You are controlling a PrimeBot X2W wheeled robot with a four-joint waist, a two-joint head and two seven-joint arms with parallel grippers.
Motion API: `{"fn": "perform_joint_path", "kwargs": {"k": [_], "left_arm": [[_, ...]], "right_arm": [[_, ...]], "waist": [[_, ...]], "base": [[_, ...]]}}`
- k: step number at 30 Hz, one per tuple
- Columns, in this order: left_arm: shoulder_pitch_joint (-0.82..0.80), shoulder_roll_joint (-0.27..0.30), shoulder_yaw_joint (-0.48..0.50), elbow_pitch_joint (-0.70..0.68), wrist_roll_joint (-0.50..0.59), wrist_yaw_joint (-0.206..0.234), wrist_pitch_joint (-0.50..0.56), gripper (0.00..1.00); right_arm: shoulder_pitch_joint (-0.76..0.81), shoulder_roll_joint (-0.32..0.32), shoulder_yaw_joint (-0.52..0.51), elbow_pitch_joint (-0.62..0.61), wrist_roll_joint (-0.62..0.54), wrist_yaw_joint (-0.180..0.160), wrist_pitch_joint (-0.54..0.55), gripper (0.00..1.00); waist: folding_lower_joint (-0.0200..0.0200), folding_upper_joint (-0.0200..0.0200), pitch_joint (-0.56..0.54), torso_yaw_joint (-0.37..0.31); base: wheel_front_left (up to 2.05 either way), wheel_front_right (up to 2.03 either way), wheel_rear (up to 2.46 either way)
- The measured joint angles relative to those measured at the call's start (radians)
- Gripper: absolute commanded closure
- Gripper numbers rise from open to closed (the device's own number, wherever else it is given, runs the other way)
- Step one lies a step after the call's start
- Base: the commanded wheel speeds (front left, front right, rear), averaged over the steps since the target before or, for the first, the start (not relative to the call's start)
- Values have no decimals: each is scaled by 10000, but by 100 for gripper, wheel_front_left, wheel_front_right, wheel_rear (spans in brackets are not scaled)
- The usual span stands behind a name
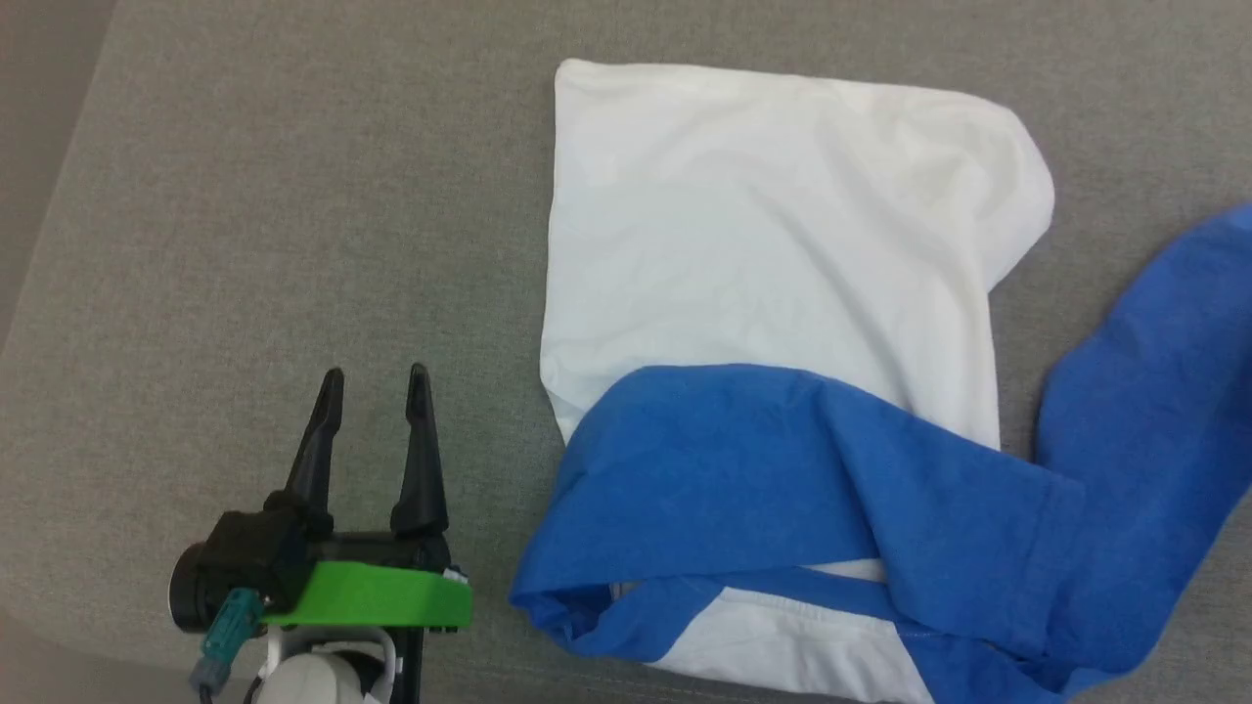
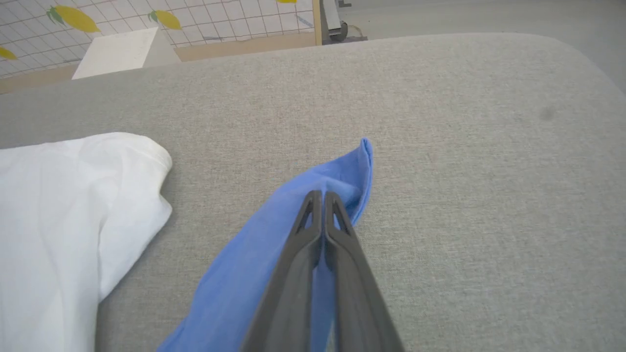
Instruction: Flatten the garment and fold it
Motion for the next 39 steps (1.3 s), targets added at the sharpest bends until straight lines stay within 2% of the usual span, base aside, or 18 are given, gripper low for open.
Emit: {"fn": "perform_joint_path", "kwargs": {"k": [13, 19, 28, 39], "left_arm": [[908, -6, 303, -33, 0, 35, 0, 0], [1247, -8, 493, -100, 0, 88, 0, 0], [1378, -8, 458, -140, 0, 86, 0, 0], [1491, -8, 341, -44, -21, 86, 0, 0]], "right_arm": [[1765, 550, -2500, -930, 219, 0, -219, 100], [2150, 612, -2876, -1593, 261, 0, -230, 100], [2179, 644, -897, -2984, 527, 0, 46, 100], [2178, 654, 2309, -3774, 867, 0, 477, 100]], "waist": [[0, 0, -1370, -267], [-1, 0, -1915, -489], [-1, 0, -2264, -589], [0, 0, -2533, -260]], "base": [[0, 0, 0], [0, 0, 0], [0, 0, 0], [0, 0, 0]]}}
